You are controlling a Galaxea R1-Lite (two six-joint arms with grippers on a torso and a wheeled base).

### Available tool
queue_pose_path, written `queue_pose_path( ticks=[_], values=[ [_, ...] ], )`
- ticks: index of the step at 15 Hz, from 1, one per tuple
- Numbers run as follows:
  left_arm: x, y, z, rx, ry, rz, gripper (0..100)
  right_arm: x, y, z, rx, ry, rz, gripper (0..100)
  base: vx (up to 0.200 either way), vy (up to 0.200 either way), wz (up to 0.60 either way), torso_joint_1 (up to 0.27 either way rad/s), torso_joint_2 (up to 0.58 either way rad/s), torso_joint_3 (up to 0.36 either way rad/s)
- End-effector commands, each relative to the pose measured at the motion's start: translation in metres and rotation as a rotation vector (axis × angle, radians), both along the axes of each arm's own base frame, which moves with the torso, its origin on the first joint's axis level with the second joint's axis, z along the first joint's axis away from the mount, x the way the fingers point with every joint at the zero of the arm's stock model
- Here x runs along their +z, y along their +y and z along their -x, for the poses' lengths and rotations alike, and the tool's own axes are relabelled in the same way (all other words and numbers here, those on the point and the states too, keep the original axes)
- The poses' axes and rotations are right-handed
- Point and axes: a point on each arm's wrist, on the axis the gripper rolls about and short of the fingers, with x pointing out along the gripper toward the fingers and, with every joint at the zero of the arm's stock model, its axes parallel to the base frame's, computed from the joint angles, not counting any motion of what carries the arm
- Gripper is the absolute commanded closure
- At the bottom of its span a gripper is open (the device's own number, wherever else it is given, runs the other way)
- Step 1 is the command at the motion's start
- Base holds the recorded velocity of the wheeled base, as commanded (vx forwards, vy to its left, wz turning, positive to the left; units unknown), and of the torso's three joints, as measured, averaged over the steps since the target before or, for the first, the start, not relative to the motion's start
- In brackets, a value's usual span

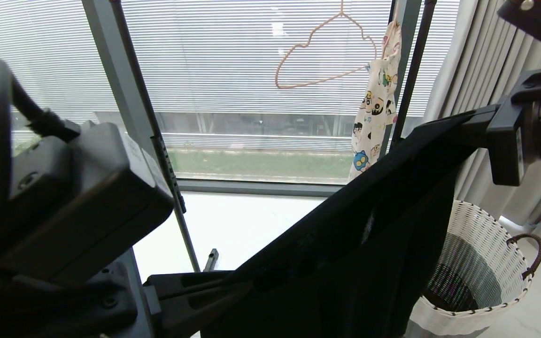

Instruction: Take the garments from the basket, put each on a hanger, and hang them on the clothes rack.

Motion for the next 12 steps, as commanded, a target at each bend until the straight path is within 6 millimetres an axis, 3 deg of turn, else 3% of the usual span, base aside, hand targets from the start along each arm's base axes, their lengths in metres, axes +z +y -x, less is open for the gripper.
queue_pose_path(
  ticks=[1,3,5,7,12],
  values=[
    [0.0,0.002,0.004,-0.012,-0.003,0.001,100,-0.002,0.003,-0.004,-0.006,0.008,0.008,100,0.0,0.0,0.0,0.0,0.0,0.0],
    [0.001,0.005,0.001,0.003,-0.019,-0.002,100,-0.003,-0.006,0.004,-0.007,0.025,0.028,100,0.0,0.0,0.0,0.0,0.0,0.0],
    [0.011,0.011,-0.021,0.082,-0.13,0.017,100,-0.008,-0.03,0.029,0.009,0.083,0.092,100,0.0,0.0,0.0,0.0,0.0,0.0],
    [0.017,0.004,-0.034,0.042,-0.263,0.054,100,-0.008,-0.04,0.046,0.052,0.105,0.115,100,0.0,0.0,0.0,0.0,0.0,0.0],
    [0.013,0.001,-0.035,0.011,-0.259,0.062,100,-0.007,-0.041,0.049,0.06,0.103,0.113,100,0.0,0.0,0.0,0.0,0.0,0.0]
  ],
)
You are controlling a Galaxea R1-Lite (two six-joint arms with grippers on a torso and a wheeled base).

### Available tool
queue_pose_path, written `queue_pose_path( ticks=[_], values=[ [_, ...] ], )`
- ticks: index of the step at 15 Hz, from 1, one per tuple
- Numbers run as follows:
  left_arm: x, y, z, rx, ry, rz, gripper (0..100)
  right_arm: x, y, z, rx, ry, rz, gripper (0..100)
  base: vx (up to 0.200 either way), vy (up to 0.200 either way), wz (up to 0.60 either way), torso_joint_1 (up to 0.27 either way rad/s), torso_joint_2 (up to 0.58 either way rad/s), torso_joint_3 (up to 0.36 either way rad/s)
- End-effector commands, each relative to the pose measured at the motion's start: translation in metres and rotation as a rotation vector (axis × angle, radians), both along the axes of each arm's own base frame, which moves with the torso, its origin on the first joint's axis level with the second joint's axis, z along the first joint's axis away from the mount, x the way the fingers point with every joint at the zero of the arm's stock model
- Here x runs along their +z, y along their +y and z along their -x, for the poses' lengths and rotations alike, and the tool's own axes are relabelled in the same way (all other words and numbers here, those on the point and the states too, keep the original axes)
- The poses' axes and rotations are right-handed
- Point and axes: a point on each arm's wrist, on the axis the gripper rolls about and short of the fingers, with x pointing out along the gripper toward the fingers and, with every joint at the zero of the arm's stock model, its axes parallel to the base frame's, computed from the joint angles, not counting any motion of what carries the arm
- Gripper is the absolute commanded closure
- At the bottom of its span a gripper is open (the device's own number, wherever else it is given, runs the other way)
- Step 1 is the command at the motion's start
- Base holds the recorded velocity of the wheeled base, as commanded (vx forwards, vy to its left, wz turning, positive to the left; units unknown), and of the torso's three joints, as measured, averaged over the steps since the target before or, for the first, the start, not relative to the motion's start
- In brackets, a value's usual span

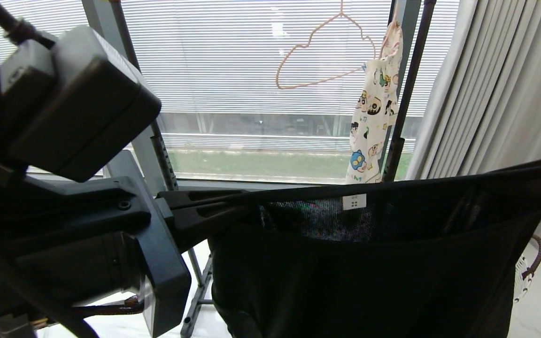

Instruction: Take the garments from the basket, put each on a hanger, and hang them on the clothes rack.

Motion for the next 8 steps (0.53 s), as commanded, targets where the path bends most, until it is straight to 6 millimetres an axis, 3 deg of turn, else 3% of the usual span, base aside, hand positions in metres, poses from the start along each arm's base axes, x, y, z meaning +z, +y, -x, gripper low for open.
queue_pose_path(
  ticks=[1,2,8],
  values=[
    [-0.001,-0.002,-0.002,0.003,0.005,-0.004,100,0.001,-0.002,0.002,0.002,-0.004,-0.005,100,0.0,0.0,0.0,0.0,0.0,0.0],
    [-0.002,-0.001,-0.001,0.004,0.008,-0.004,100,0.001,-0.002,0.002,0.0,-0.004,-0.003,0,0.0,0.0,0.0,0.0,0.0,0.0],
    [-0.015,0.013,-0.013,0.109,0.045,-0.024,100,0.002,-0.016,0.008,-0.036,-0.022,-0.02,0,0.0,0.0,0.0,0.0,0.0,0.0]
  ],
)
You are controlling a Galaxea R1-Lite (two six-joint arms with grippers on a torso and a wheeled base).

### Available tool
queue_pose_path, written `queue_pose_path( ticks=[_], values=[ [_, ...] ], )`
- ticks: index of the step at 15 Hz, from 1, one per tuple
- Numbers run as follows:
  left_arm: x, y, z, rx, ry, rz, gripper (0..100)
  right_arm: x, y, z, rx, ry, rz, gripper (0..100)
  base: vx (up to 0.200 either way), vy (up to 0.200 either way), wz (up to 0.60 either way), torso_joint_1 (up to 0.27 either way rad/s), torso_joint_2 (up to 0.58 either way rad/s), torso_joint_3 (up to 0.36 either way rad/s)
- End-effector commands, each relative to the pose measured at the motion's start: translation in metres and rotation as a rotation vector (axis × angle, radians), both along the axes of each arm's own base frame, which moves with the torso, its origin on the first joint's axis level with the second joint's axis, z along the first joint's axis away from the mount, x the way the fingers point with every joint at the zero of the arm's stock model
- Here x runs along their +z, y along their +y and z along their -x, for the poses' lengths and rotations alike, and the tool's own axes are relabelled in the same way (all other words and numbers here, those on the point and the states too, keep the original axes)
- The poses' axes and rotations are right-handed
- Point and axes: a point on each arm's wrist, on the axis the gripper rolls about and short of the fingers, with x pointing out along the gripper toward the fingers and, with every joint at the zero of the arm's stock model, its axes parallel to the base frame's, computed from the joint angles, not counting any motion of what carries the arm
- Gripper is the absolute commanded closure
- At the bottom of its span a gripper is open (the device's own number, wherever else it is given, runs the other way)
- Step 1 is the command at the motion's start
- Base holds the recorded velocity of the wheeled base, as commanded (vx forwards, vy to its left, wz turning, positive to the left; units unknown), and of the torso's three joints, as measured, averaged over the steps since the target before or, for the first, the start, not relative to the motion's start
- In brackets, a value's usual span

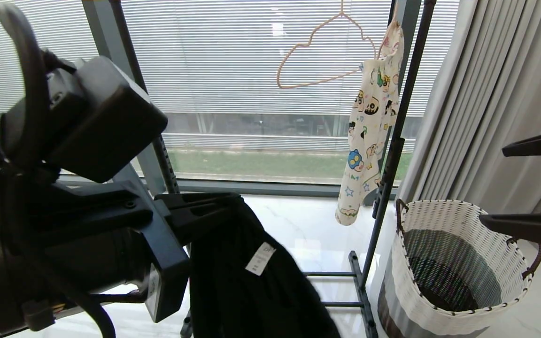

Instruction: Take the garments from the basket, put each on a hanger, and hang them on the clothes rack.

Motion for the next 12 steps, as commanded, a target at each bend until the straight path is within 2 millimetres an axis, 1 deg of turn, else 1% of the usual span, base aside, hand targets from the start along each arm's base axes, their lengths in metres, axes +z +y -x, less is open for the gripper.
queue_pose_path(
  ticks=[1,3,5,7,8,9,10,11,12],
  values=[
    [-0.011,0.008,-0.005,0.047,0.02,-0.027,100,0.002,-0.01,0.002,-0.038,-0.016,-0.019,0,0.0,0.0,0.0,0.0,0.0,0.0],
    [-0.019,0.017,-0.005,0.082,0.034,-0.043,100,0.002,-0.018,-0.004,-0.116,-0.021,-0.019,0,0.0,0.0,0.0,0.0,0.0,0.0],
    [-0.026,0.04,-0.001,0.155,0.041,-0.06,100,-0.001,-0.033,-0.014,-0.286,-0.029,0.019,0,0.0,0.0,0.0,0.0,0.0,0.0],
    [-0.029,0.071,0.011,0.262,0.068,-0.074,100,-0.015,-0.048,-0.024,-0.471,-0.017,0.091,0,0.0,0.0,0.0,0.0,0.0,0.0],
    [-0.03,0.083,0.015,0.317,0.072,-0.066,100,-0.021,-0.053,-0.025,-0.512,-0.009,0.1,0,0.0,0.0,0.0,0.0,0.0,0.0],
    [-0.031,0.097,0.018,0.409,0.079,-0.029,100,-0.03,-0.059,-0.025,-0.557,-0.007,0.103,0,0.0,0.0,0.0,0.0,0.0,0.0],
    [-0.03,0.102,0.019,0.451,0.091,0.007,100,-0.034,-0.061,-0.025,-0.574,-0.015,0.103,0,0.0,0.0,0.0,0.0,0.0,0.0],
    [-0.024,0.111,0.021,0.534,0.12,0.131,100,-0.046,-0.065,-0.023,-0.638,-0.031,0.119,0,0.0,0.0,0.0,0.0,0.0,0.0],
    [-0.022,0.115,0.024,0.571,0.128,0.187,100,-0.053,-0.067,-0.02,-0.669,-0.042,0.132,0,0.0,0.0,0.0,0.0,0.0,0.0]
  ],
)
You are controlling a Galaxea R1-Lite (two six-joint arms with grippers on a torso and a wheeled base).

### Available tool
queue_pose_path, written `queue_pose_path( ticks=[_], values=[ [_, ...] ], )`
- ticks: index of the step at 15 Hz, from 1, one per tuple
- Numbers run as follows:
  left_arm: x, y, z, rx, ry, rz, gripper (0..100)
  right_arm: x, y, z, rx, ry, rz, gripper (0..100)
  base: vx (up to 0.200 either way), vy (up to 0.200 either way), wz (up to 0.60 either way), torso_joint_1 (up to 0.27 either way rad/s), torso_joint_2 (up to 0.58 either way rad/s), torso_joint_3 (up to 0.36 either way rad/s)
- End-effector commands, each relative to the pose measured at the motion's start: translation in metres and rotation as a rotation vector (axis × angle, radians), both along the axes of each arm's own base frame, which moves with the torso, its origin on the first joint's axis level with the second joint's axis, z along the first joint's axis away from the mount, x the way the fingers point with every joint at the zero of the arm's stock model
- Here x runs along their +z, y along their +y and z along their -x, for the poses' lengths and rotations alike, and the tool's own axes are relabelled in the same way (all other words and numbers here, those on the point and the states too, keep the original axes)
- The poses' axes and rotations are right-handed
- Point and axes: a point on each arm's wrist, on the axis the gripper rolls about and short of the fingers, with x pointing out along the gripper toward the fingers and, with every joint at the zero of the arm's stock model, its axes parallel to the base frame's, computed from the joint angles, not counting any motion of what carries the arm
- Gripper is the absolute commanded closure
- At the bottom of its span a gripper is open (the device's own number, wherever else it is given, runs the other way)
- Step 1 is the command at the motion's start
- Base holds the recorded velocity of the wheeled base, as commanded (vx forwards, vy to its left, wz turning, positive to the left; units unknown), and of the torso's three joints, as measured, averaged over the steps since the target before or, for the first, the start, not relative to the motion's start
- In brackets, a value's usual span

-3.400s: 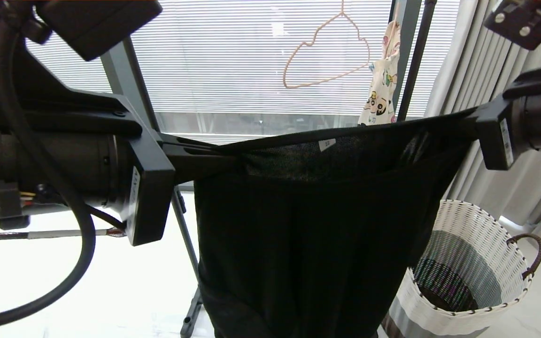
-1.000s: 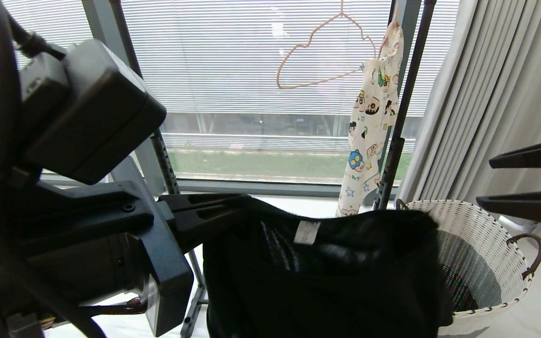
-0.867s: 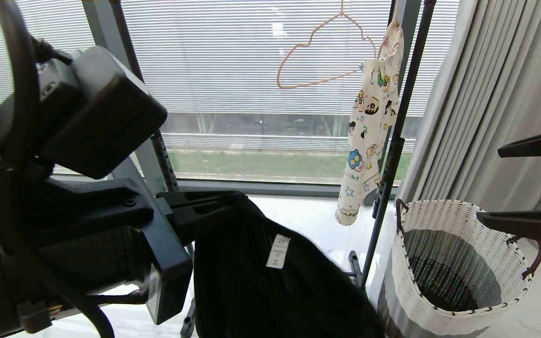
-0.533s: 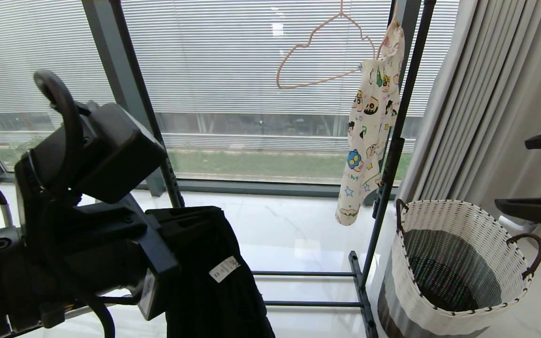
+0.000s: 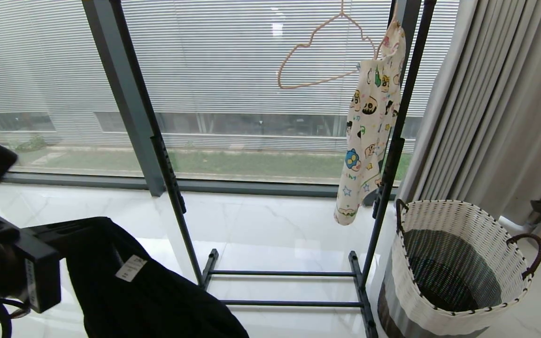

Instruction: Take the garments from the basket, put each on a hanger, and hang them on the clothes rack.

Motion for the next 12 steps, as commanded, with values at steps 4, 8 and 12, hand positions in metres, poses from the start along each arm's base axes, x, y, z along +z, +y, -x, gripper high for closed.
queue_pose_path(
  ticks=[4,8,12],
  values=[
    [0.008,0.016,0.018,0.093,-0.064,0.076,100,-0.023,-0.008,0.007,-0.068,-0.048,0.025,0,0.0,0.0,0.0,0.0,0.0,0.0],
    [0.007,0.025,0.012,0.198,-0.065,0.07,100,-0.021,-0.01,-0.002,-0.109,-0.069,0.017,0,0.0,0.0,0.0,0.037,-0.14,-0.146],
    [0.009,0.037,0.011,0.319,-0.075,0.063,100,-0.015,-0.011,-0.006,-0.119,-0.082,0.01,0,0.0,0.0,0.0,0.149,-0.46,-0.288]
  ],
)
